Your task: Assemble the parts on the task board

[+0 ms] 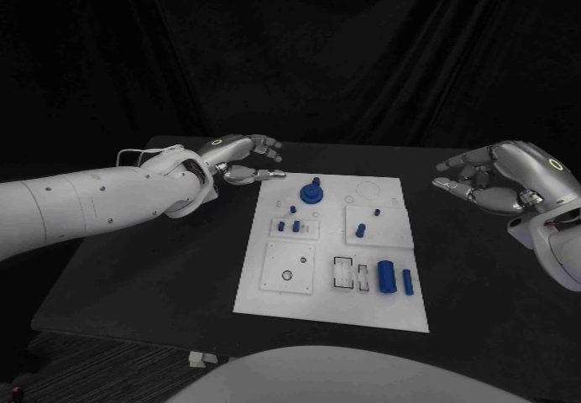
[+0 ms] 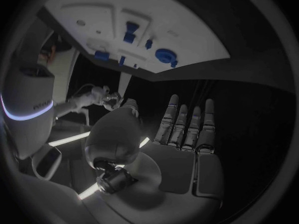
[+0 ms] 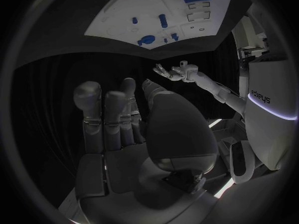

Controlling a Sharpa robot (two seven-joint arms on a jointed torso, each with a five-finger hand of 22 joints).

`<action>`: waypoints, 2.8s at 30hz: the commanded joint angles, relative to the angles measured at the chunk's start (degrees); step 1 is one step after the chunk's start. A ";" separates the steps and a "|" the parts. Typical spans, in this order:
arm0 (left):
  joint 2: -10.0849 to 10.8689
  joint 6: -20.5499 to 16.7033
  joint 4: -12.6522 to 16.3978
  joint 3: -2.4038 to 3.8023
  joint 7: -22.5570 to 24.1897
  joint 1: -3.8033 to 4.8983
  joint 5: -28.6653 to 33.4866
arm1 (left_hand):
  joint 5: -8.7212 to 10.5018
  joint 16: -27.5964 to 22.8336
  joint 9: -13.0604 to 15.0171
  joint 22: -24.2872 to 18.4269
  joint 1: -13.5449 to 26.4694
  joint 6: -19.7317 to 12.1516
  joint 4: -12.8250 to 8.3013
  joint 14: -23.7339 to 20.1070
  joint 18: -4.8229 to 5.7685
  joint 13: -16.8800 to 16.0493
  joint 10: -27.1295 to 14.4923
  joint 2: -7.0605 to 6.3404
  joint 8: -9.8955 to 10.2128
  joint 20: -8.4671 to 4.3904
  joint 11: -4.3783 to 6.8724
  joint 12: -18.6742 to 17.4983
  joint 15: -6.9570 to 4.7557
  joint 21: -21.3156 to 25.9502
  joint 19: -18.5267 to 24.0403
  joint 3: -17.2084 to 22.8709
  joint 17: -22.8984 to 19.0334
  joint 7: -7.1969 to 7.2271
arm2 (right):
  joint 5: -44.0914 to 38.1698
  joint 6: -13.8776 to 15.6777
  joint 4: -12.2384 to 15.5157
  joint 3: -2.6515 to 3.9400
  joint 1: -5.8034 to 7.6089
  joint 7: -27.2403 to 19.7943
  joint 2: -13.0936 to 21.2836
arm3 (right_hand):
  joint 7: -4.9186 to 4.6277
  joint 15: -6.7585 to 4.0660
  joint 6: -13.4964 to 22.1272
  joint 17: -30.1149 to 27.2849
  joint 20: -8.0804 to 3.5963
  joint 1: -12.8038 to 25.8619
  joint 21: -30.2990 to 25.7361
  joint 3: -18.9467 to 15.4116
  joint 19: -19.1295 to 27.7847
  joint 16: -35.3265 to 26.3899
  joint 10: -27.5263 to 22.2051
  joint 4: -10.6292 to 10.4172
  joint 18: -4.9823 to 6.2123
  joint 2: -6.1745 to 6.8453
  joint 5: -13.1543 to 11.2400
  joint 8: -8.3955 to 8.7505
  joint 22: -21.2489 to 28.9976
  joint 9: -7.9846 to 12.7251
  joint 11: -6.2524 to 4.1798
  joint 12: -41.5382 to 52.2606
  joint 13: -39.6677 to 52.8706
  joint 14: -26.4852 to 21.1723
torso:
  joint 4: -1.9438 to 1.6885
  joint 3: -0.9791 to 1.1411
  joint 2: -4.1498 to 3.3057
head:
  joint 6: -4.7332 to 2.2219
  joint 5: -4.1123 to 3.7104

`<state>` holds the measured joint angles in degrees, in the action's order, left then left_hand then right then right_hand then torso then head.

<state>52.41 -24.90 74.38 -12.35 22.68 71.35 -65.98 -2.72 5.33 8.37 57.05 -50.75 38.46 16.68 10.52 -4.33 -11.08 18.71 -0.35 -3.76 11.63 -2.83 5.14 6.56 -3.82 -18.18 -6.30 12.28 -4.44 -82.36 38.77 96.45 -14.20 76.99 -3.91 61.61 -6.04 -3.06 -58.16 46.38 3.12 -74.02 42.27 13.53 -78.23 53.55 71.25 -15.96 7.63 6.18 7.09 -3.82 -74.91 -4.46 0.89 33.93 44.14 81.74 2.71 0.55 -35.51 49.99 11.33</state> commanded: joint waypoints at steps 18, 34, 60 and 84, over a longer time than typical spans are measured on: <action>-1.02 34.15 7.63 0.01 12.81 0.03 64.48 | -0.80 -5.33 -6.74 -39.76 -6.95 -27.92 0.87 -10.52 -2.19 9.73 -17.31 -16.46 2.16 0.96 5.65 -4.42 0.35 2.42 16.12 -9.45 -12.28 6.71 | -10.55 -28.18 -9.37 0.03 1.00 6.74 -8.39 | 0.69 1.69 8.24 6.74 1.63 -8.74 1.78 -0.27 -0.84 7.29 -22.58 6.06 -0.54 3.01 -1.16 0.04 -5.33 0.67 4.56 -24.81 -27.82 -0.09 | -4.18 -2.93 -0.24 | 0.01 -6.68; -0.69 31.27 9.01 0.00 12.76 -0.33 65.96 | -0.06 -5.33 -6.61 -55.19 -2.02 -26.81 0.50 -10.52 -3.46 9.67 -17.01 -5.67 1.94 1.32 3.91 -3.99 0.32 3.64 18.21 -1.34 -12.28 6.61 | -11.73 -28.39 -13.07 0.02 -0.06 5.69 -12.26 | -1.48 2.92 4.81 7.42 2.55 -9.60 3.71 -1.93 -2.48 8.09 -11.92 6.15 -0.77 0.54 0.62 -0.25 -5.90 0.53 4.07 -24.70 -34.94 1.65 | -6.88 -3.84 -0.39 | 0.01 -10.71; -0.38 31.75 9.75 -0.01 13.13 -0.50 66.00 | -19.47 -5.33 -6.44 -52.66 -18.42 -23.93 -3.42 -10.52 -5.99 10.10 -17.11 8.19 1.55 4.35 1.41 -1.45 2.04 3.15 17.47 -2.69 -12.28 4.60 | -11.76 -29.33 -18.25 0.03 -3.83 4.72 -17.35 | -1.57 2.56 1.61 6.27 2.12 -9.12 1.83 3.47 -1.80 7.09 -7.34 5.96 -0.58 2.27 7.73 -0.31 -5.65 0.21 3.73 -27.52 -39.60 0.91 | -7.33 -3.69 -0.16 | 0.01 -10.86; -0.49 32.05 9.42 -0.01 12.77 -0.61 66.01 | -32.21 -4.97 -5.74 -52.12 -22.70 -17.92 -4.35 -9.87 -5.83 9.76 -16.27 8.64 -1.07 4.93 0.52 0.80 3.70 2.60 15.53 4.45 -12.01 1.36 | -11.76 -30.03 -19.57 0.03 -4.71 4.66 -17.39 | -1.42 2.42 0.14 5.68 2.08 -8.35 0.77 4.18 -1.43 6.58 -6.91 6.66 -0.43 2.18 9.26 -0.69 -5.47 -0.20 3.58 -27.72 -39.82 0.44 | -7.09 -3.73 0.00 | 0.01 -10.60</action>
<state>52.01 6.61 83.74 -12.41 34.58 70.81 -0.40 -37.62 0.37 2.64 4.88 -73.22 20.28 11.73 0.55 -9.30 -1.27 2.45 8.54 -4.57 16.65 -2.05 5.75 9.96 -0.88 -2.25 -1.63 0.14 -3.07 -93.71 9.31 77.07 -14.21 72.48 0.67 44.25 -7.48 -0.57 -57.76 52.09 5.15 -81.80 43.20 17.58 -79.97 60.37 64.10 -9.45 7.57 8.47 16.05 -4.20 -74.90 -4.58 4.50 6.43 4.37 82.57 -4.33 -3.18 -35.52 49.99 0.71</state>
